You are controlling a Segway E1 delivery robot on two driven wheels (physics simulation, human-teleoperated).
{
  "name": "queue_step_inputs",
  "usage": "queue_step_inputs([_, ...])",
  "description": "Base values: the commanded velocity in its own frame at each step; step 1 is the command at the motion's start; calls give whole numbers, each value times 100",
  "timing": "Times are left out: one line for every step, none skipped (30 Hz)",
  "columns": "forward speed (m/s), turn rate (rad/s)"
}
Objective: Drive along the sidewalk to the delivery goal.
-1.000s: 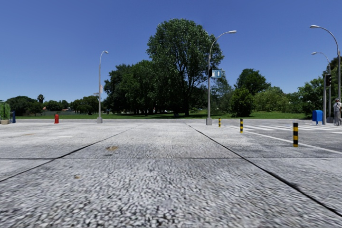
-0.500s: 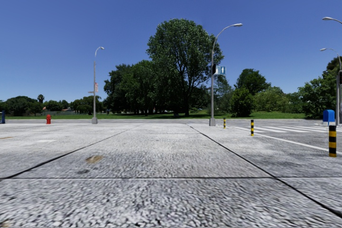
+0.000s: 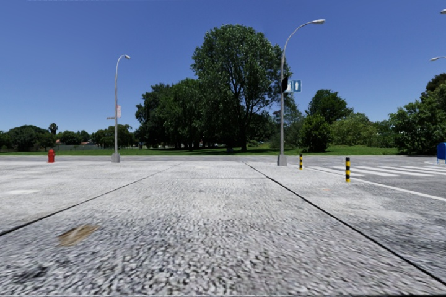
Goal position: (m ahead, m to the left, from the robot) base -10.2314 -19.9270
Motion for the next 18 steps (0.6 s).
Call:
queue_step_inputs([200,0])
queue_step_inputs([200,0])
queue_step_inputs([200,0])
queue_step_inputs([200,0])
queue_step_inputs([200,0])
queue_step_inputs([200,0])
queue_step_inputs([200,0])
queue_step_inputs([200,0])
queue_step_inputs([200,0])
queue_step_inputs([200,0])
queue_step_inputs([200,0])
queue_step_inputs([200,0])
queue_step_inputs([200,0])
queue_step_inputs([200,0])
queue_step_inputs([200,0])
queue_step_inputs([200,0])
queue_step_inputs([200,0])
queue_step_inputs([200,0])
